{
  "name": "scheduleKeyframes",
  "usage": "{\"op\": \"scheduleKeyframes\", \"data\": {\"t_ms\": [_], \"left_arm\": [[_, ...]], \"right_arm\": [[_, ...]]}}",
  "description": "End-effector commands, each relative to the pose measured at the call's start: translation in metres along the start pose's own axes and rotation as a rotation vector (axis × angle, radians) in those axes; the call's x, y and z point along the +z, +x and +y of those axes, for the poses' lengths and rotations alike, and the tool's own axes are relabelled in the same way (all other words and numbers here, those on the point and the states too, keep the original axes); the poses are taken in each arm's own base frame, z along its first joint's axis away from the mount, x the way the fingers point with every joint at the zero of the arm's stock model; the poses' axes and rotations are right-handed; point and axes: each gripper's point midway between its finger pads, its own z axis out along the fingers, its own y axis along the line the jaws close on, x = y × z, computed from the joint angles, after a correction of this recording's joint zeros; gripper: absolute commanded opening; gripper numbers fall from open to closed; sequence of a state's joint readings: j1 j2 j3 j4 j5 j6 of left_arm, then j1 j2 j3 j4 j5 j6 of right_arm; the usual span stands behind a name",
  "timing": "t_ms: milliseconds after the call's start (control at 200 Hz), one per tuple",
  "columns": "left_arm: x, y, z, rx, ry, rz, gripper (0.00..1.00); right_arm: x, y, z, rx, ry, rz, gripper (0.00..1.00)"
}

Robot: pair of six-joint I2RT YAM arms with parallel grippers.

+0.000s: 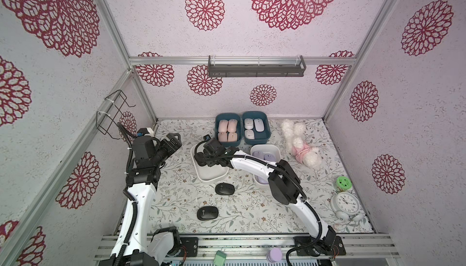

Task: Place the mice by color into the storage box
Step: Place the mouse in the storage box.

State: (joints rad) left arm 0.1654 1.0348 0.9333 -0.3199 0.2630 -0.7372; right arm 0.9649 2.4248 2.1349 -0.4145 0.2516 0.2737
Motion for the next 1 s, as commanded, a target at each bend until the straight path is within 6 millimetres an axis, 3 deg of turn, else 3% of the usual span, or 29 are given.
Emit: {"op": "scheduleKeyframes", "data": {"t_ms": [0, 320, 996], "left_arm": [[-0.002, -0.007, -0.01, 0.002, 0.025, -0.011, 0.97], [0.0, -0.005, -0.01, -0.005, 0.028, 0.0, 0.97], [0.005, -0.003, -0.01, -0.01, 0.03, 0.023, 0.97]], "right_arm": [[-0.004, -0.023, -0.01, 0.031, 0.084, -0.047, 0.4], [0.022, -0.011, -0.012, 0.023, 0.116, -0.013, 0.43], [0.028, -0.014, -0.014, 0.029, 0.039, -0.002, 0.57]]}}
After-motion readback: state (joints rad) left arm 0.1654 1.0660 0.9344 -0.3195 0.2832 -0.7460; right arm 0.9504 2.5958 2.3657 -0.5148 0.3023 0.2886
